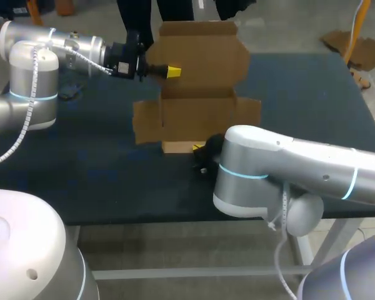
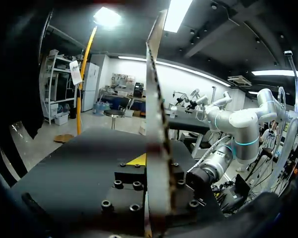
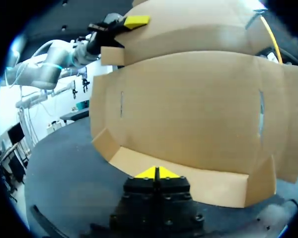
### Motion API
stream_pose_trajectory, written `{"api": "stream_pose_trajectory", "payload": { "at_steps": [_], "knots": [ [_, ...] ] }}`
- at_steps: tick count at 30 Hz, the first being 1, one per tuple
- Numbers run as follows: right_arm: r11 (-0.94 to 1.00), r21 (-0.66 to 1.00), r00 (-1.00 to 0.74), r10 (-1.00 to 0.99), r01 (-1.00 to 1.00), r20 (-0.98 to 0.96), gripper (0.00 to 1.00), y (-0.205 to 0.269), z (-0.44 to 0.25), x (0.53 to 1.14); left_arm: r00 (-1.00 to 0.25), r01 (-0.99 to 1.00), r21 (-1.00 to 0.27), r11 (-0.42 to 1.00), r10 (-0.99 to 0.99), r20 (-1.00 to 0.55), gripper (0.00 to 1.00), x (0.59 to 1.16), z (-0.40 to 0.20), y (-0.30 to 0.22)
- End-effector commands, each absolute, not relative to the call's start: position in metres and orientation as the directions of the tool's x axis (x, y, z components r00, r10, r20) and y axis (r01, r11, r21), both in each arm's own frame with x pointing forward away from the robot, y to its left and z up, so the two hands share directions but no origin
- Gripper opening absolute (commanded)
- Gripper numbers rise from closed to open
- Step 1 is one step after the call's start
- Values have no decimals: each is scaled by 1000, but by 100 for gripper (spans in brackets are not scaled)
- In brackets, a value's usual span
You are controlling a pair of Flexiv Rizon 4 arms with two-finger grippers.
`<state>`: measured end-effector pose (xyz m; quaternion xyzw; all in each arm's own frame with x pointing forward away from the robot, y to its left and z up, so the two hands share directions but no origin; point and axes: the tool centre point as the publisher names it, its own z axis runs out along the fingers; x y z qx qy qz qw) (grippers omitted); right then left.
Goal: Assemble the packaging by folding the flat box into shape, placing the metal phone stand inside, and closing the box properly
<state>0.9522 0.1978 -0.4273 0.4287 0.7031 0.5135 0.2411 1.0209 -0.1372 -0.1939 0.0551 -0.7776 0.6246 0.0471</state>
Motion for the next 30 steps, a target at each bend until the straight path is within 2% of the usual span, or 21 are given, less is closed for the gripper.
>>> {"api": "stream_pose_trajectory", "payload": {
  "at_steps": [1,30],
  "knots": [
    [100,927,-515,850,361,108,0,198,-436,954,-990,-144,-966,214,-25,142,0,1020,-194,-136],
    [87,923,-513,849,374,128,0,198,-439,956,-993,-98,-966,239,35,109,0,1001,-202,-135]
  ]
}}
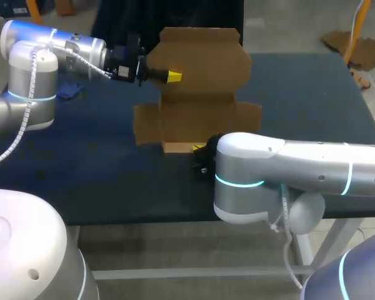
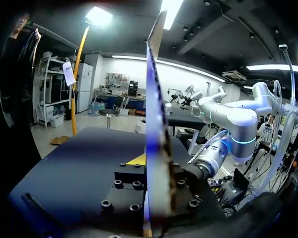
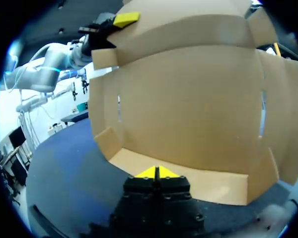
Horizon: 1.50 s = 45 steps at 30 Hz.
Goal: Assemble the packaging by folding the flat box into shape, placing the metal phone stand inside, and closing the box properly
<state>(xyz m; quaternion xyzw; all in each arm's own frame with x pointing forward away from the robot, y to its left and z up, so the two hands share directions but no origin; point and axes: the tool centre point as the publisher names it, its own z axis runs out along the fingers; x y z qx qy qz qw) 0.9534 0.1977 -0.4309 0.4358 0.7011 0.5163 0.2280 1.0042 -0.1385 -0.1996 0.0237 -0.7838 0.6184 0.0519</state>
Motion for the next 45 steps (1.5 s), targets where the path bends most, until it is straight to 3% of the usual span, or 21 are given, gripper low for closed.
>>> {"api": "stream_pose_trajectory", "payload": {
  "at_steps": [1,13,45],
  "knots": [
    [87,923,-513,849,374,128,0,198,-439,956,-993,-97,-966,240,39,109,0,999,-203,-135],
    [87,923,-513,849,374,128,0,198,-439,956,-995,-74,-964,254,52,90,0,976,-218,-137],
    [87,923,-513,849,374,128,0,198,-439,956,-975,-210,-943,257,17,222,0,951,-241,-134]
  ]
}}
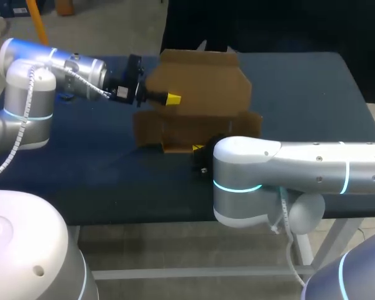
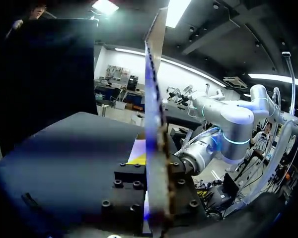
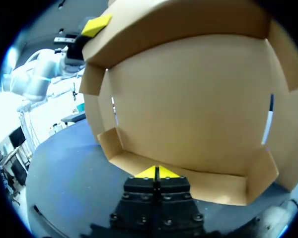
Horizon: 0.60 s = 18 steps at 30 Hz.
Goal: Assemble the packaging by folding the flat box into shape, placing the metal phone stand inside, and closing the box properly
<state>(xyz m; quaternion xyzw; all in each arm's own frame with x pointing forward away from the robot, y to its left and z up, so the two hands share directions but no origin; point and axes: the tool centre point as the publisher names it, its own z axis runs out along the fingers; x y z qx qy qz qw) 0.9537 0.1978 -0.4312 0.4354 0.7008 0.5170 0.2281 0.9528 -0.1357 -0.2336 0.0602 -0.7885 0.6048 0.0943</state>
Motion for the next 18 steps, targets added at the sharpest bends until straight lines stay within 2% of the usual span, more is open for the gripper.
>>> {"api": "stream_pose_trajectory", "payload": {
  "at_steps": [1,18],
  "knots": [
    [87,923,-513,849,374,128,0,198,-439,956,-975,-212,-943,256,16,223,0,950,-242,-134],
    [87,923,-513,849,374,128,0,198,-439,956,-975,-216,-942,255,2,224,0,945,-251,-135]
  ]
}}
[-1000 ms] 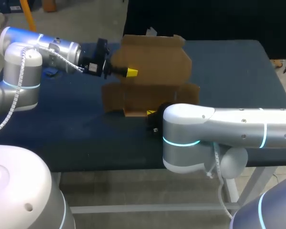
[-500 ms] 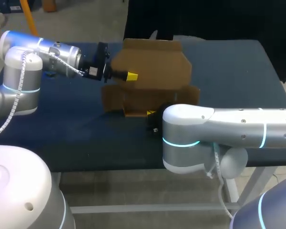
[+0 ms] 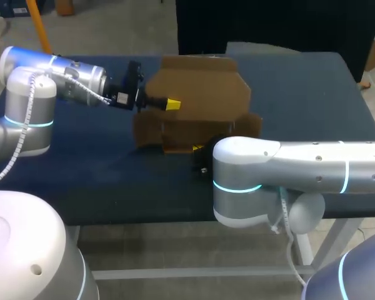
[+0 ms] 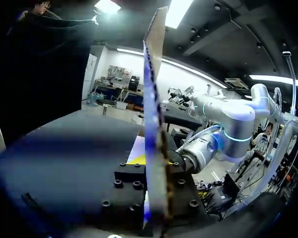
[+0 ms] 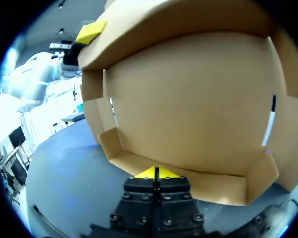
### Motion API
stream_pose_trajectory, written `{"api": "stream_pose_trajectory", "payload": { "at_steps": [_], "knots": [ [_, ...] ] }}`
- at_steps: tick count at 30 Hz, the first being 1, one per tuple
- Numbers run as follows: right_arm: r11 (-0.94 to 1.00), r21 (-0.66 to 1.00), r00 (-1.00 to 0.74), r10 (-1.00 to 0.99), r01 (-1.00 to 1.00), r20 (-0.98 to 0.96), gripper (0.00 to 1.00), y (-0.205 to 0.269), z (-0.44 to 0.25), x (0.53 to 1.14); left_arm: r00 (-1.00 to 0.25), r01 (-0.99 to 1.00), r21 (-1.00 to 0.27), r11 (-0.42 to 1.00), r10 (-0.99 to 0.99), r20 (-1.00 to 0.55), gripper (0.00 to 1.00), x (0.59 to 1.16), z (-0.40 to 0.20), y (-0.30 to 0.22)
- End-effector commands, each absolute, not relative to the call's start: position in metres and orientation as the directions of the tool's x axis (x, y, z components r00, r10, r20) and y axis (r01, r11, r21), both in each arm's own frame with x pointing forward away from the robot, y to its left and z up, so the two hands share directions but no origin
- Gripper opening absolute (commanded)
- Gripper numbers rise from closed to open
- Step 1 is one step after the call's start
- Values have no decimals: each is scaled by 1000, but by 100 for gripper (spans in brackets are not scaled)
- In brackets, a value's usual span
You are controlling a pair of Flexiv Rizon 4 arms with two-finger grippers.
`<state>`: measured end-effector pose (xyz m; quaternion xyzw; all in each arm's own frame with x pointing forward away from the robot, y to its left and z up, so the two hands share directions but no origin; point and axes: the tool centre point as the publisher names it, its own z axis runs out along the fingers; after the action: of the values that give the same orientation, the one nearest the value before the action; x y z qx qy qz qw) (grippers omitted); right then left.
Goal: Assemble the packaging by folding the flat box into shape, placing the metal phone stand inside, and closing the box properly
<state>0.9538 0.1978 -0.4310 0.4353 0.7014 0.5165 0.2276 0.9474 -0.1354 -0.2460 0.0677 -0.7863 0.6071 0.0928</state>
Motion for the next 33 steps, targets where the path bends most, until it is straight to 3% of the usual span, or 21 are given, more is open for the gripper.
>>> {"api": "stream_pose_trajectory", "payload": {
  "at_steps": [1,33],
  "knots": [
    [87,923,-513,849,374,128,0,198,-439,956,-975,-214,-943,254,1,221,0,945,-250,-135],
    [84,929,-524,842,362,128,0,198,-435,951,-979,-201,-947,250,-12,205,0,947,-246,-135]
  ]
}}
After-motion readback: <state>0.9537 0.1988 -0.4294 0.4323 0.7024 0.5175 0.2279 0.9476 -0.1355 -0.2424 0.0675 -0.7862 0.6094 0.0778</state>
